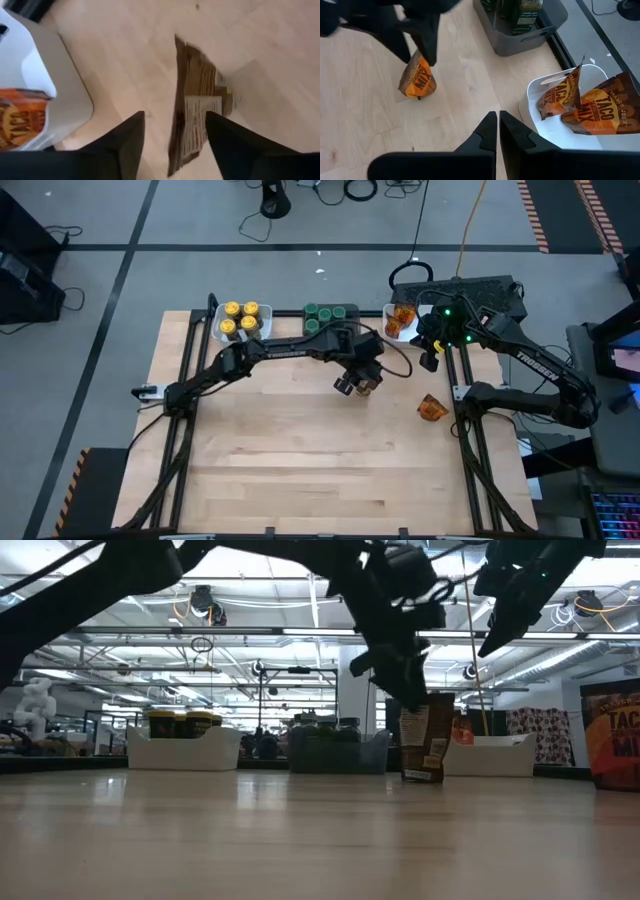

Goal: Sort spices by type
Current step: Put the bottom orange seasoning pack into the right white bin

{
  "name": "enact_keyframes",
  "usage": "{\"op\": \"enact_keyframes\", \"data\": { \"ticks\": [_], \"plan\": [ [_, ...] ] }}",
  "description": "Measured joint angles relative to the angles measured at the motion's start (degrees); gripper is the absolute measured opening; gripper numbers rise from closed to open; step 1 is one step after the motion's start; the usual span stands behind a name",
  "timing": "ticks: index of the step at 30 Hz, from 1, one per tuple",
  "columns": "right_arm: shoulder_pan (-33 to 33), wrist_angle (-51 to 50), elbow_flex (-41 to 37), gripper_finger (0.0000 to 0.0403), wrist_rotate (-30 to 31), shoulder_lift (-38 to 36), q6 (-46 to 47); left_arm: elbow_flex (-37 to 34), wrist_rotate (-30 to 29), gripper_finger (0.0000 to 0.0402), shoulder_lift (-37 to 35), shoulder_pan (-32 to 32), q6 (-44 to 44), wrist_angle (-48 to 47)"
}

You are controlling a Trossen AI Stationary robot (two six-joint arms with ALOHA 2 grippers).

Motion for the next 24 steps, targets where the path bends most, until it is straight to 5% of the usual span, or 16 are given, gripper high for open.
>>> {"op": "enact_keyframes", "data": {
  "ticks": [7,10,14,24],
  "plan": [
    [-0.02,0.00,0.00,0.0000,-0.02,-0.02,0.04,0.13,-0.26,0.0248,-3.58,-1.07,-10.36,1.34],
    [-0.01,0.02,0.00,0.0000,-0.03,0.00,0.05,0.13,-0.36,0.0249,-4.18,-0.84,-25.88,6.23],
    [0.00,0.13,0.00,0.0000,-0.02,-0.02,0.17,0.05,-1.17,0.0250,-4.01,0.07,-59.07,10.35],
    [0.00,0.15,0.00,0.0000,-0.02,-0.02,0.22,-0.16,-1.60,0.0250,-3.50,0.37,-85.09,7.36]
  ]
}}
